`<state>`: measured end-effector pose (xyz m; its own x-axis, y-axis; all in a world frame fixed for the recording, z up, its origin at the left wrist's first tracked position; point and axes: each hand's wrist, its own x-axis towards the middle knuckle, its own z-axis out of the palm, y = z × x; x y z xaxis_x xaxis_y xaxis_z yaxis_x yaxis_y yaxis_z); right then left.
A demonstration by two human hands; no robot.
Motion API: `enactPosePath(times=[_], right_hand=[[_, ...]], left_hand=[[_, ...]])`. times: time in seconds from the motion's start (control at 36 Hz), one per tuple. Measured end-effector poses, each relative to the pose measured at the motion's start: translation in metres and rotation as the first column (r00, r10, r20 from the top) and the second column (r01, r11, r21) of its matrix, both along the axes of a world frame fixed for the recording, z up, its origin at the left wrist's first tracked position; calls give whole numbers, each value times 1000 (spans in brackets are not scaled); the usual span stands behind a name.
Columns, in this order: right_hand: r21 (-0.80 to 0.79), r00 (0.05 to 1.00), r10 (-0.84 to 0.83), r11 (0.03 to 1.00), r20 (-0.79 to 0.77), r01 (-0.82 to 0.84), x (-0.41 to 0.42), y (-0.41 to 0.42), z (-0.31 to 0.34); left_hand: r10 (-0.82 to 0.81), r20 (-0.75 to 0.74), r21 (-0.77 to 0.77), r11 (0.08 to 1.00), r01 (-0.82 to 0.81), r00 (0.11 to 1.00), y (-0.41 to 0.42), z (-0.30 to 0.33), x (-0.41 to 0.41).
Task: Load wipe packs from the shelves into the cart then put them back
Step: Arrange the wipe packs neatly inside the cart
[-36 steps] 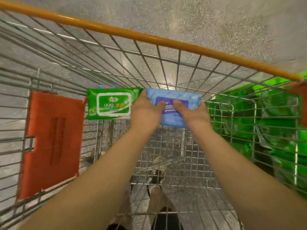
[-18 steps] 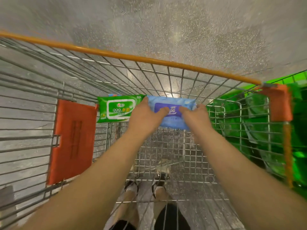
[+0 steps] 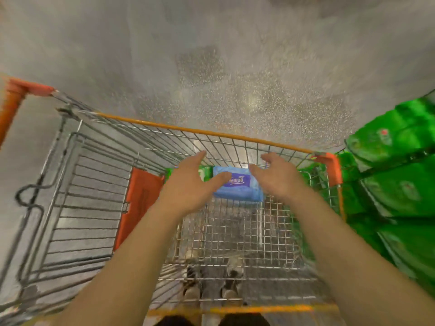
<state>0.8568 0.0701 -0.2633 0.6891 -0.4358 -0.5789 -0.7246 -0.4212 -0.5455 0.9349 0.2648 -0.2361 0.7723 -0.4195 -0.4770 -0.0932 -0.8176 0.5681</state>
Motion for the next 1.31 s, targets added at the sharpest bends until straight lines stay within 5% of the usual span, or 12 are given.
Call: enactPosePath(times=[0.33,0.61,0.94,1.31], right_hand=[[-292,971,231,935,61,-204,-34,24,116],[-438,971,201,890,132,-125,-70,64,190],[-611,988,95,792,118,-3,-148,109,256],[-684,974,-224,703,47,195,-304,139,309]], left_hand=[[-98,210,-62,992,113,973,34,111,-24],[-229,291,-103,958,268,929,70,165,-32],[-437,323,-172,845,506,839,88,209,-61],[-646,349,-285,617,733,679,59,245,-157]])
